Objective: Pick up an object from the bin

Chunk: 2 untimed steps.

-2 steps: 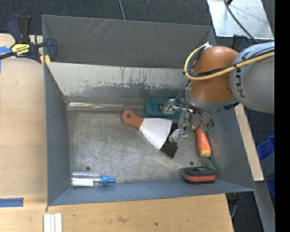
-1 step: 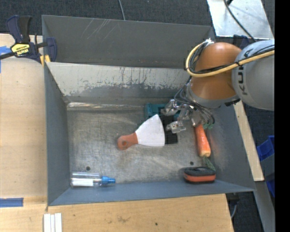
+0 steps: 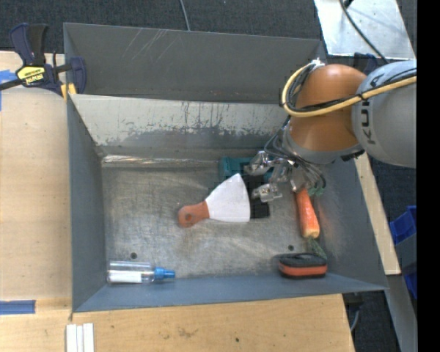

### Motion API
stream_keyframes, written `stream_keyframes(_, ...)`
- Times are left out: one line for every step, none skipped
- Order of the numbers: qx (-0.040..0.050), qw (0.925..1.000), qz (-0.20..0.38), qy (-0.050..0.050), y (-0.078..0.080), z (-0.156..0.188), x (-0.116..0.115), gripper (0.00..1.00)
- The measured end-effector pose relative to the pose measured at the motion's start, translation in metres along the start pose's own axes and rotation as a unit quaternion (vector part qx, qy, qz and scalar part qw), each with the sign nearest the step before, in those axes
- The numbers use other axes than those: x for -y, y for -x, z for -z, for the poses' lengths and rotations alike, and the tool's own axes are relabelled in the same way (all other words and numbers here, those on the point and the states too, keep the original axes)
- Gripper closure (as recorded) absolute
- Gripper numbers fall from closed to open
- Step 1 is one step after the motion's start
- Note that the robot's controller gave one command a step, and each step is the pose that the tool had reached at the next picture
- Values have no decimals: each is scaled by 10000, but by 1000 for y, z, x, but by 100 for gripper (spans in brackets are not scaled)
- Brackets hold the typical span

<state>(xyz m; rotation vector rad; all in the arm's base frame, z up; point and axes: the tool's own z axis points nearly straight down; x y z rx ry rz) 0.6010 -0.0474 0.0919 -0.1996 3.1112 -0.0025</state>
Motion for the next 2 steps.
stream_keyframes(-140, 9995, 270, 20, -3, 25, -2, 100)
stream_keyframes(-132, 9999, 111, 14, -6, 184, 22, 100)
